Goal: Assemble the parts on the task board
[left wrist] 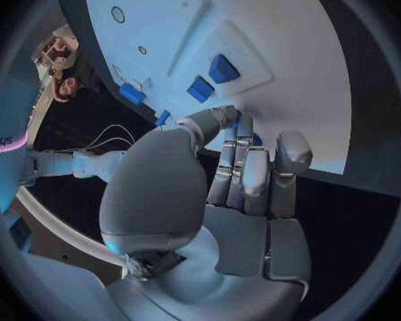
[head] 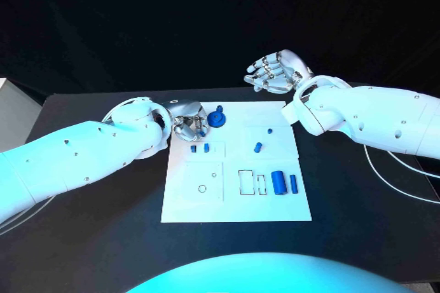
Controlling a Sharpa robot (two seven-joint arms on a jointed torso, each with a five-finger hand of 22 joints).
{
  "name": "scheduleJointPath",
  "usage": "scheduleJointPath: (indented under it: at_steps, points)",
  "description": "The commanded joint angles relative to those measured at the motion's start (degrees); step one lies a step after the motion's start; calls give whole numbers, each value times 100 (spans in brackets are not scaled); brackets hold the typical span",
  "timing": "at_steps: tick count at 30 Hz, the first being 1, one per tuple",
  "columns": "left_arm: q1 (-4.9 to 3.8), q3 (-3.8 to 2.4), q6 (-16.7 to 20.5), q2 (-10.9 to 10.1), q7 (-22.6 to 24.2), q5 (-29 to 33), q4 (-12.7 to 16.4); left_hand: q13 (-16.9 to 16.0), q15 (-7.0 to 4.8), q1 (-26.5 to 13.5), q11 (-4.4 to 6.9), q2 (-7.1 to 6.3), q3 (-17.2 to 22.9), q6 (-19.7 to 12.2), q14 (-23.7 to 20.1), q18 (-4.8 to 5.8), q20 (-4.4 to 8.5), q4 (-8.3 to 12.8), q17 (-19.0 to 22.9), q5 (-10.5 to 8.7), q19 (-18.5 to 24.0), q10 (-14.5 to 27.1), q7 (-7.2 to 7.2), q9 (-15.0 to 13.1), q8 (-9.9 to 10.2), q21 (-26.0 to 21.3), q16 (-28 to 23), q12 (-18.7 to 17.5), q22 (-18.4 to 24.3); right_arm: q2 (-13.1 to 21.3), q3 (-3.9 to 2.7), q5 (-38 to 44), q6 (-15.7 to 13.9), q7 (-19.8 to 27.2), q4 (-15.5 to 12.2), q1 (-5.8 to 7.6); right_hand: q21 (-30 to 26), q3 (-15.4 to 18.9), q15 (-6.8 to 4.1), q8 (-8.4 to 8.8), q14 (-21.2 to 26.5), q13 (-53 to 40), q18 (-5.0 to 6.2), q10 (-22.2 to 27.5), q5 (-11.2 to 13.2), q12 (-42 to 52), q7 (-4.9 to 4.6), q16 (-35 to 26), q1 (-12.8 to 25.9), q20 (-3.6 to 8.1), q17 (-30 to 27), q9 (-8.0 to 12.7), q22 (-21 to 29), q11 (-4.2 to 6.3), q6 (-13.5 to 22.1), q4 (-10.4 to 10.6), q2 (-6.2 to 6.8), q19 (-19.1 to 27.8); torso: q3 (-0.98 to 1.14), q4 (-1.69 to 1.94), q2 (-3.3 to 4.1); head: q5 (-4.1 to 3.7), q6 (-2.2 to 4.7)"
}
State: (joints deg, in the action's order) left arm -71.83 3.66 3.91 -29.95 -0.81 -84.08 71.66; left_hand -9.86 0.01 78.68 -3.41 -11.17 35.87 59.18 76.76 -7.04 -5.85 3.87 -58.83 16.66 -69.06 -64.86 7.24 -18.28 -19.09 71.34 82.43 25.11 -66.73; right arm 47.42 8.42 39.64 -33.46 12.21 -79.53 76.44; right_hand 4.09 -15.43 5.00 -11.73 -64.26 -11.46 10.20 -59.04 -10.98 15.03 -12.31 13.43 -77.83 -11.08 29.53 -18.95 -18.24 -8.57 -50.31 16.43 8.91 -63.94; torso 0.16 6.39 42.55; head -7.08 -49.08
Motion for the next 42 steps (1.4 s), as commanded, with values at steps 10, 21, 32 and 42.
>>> scheduleJointPath:
  at_steps: [10, 21, 32, 42]
  points:
    - [13, 41, -148, 23, 0, -28, -12, -29, 35, -81, -63, 37, -78, -198, -107, 4, -15, -13, 58, -15, 120, 122, 75, 11, 206, -102, 9, -99, 72, -1, -1, 17, 79, 80, -4, -2, -34, -33, 30, 13, -10, 5, 33, -39, -21, 0, -5, -25, 36, -38, -7, 6, 5, 7, -28, -8, 21, -15, -2, 2, 1, -5, -2]
    - [13, 43, -203, -7, -32, 35, 30, -44, 62, -76, -97, 37, -80, -247, -143, -2, -36, -9, 91, -12, 146, 184, 105, 17, 271, -131, 6, -140, 97, -2, -1, 16, 83, 72, 0, -2, -34, -33, 31, 14, -9, 19, 33, -42, -20, 0, -6, -34, 40, -38, -13, 7, 18, 7, -30, -7, 23, -14, 0, 1, 2, 1, -8]
    - [13, 43, -122, -45, -34, 8, 64, -75, 69, -69, -95, 23, -85, -347, -134, 7, -50, 3, 54, -12, 110, 170, 115, 34, 363, -106, 25, -138, 58, -11, -1, 16, 87, 67, 14, -4, -35, -29, 33, 18, -8, 37, 32, -42, -20, -1, -8, -46, 50, -40, -21, 10, 37, 5, -27, -5, 32, -11, -5, 2, 3, -2, -15]
    - [13, 42, -54, -71, -70, 2, 60, -153, 48, -88, -66, -33, -79, -687, -162, -3, -42, 6, 93, -7, 122, 179, 120, 106, 638, -138, 32, -156, 79, -11, -1, 16, 64, 63, 16, -7, -39, -22, 43, 33, 5, 79, 30, -28, -20, -9, -18, -78, 62, -46, -38, 19, 77, -5, -10, -6, 43, 3, -3, 1, 2, -5, -15]
